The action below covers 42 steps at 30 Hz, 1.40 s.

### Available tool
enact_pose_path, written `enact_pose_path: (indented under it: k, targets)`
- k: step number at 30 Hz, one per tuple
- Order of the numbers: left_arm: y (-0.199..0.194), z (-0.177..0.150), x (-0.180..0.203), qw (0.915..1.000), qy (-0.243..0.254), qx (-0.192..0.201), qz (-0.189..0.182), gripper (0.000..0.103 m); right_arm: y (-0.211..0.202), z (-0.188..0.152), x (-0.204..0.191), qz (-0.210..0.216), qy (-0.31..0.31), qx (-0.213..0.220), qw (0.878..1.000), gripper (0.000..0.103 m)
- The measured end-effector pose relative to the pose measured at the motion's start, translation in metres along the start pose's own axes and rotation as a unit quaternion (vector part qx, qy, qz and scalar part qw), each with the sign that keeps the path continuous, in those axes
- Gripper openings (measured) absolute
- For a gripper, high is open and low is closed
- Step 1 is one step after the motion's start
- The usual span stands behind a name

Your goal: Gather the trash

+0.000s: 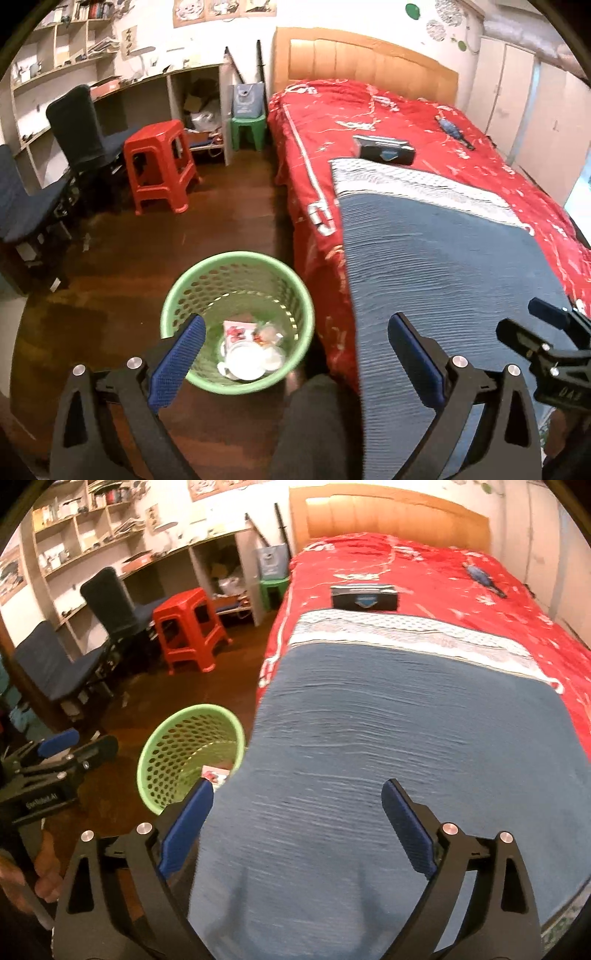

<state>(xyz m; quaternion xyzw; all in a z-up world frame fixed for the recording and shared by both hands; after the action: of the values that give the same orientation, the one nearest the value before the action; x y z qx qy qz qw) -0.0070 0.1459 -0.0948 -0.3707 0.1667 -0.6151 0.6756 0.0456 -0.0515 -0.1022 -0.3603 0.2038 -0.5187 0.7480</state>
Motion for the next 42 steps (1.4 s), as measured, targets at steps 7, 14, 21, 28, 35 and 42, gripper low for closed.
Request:
enact_pose_path:
  k: [7,14,21,28,35,42]
  targets:
    - [-0.011,0.000,0.025,0.9997,0.021,0.011,-0.007,0.096,-0.025,-0.008,0.029,-0.018,0.025,0.020,0.999,0.093]
    - [-0.026,0.000,0.030,0.9992,0.031,0.025,-0.007,0.096,-0.041,-0.011,0.050,-0.030,0.049,0.031,0.998,0.094]
    - [-0.036,-0.003,0.034,0.9988,0.033,0.035,-0.011,0.096,-0.047,-0.013,0.056,-0.029,0.061,0.032,0.997,0.094]
    - [-0.036,-0.004,0.038,0.9984,0.041,0.038,-0.005,0.096,-0.049,-0.013,0.055,-0.029,0.062,0.033,0.997,0.094]
    - [-0.035,-0.005,0.038,0.9985,0.038,0.039,-0.004,0.096,-0.050,-0.011,0.055,-0.029,0.062,0.035,0.997,0.094]
    - [-0.035,-0.005,0.036,0.9985,0.037,0.039,-0.004,0.096,-0.051,-0.011,0.054,-0.028,0.059,0.035,0.997,0.094]
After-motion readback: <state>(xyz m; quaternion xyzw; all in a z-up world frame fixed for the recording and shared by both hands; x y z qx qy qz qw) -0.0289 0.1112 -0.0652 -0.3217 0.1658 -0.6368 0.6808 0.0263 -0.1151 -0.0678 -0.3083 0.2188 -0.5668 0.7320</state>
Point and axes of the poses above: each gripper's, at about its wrist camera, not at the fingertips, and y roughly the way its jaws point, x to its right, z to its top, the point moved 9 cm from there along y, roughly the way its jaws point, and after that the axes turned 13 degrees about -z, right-handed, at the moved point
